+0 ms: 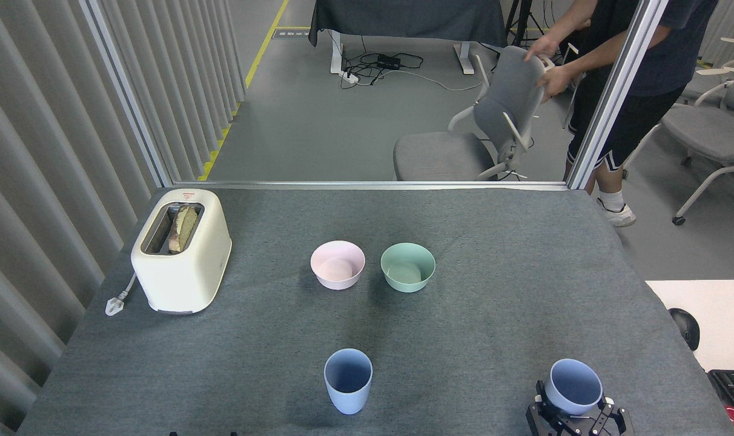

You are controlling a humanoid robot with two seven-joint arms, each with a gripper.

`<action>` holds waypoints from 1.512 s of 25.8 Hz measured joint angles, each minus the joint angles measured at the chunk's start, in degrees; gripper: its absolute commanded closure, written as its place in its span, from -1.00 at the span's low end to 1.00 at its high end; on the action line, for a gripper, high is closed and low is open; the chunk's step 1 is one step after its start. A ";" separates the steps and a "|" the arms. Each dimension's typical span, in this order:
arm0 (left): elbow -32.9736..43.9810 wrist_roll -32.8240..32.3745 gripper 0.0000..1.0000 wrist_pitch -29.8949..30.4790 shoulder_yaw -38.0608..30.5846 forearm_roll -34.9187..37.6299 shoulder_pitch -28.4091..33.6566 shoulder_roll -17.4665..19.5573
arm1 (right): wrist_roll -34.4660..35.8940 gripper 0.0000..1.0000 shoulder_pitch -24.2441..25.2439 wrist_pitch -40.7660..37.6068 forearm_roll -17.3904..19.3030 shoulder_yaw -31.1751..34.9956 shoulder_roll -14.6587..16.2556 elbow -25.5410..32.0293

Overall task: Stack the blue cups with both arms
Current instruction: 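Lift the held cup and move it over the placed blue cup, then lower the held cup into the placed blue cup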

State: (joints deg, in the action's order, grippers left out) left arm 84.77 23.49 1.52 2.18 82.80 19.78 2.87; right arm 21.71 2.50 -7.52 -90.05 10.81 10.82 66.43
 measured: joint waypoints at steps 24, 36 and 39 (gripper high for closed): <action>-2.35 -0.01 -1.00 0.19 1.53 0.43 -1.90 -0.34 | -10.49 -0.27 -15.43 11.41 -5.13 -26.95 -12.83 3.83; -3.07 0.48 -1.00 -0.02 1.34 0.38 -2.53 -0.49 | -12.12 -0.29 -8.70 10.74 -8.44 -35.13 -15.34 11.26; -3.04 0.48 -1.00 -0.06 1.23 0.30 -2.55 -0.41 | -12.22 -0.29 -7.74 10.13 -8.41 -35.19 -15.43 11.14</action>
State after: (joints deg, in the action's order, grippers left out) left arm 81.73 23.97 1.46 3.41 83.10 17.23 2.46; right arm 9.50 -5.24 2.62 -98.46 -24.38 -4.61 77.57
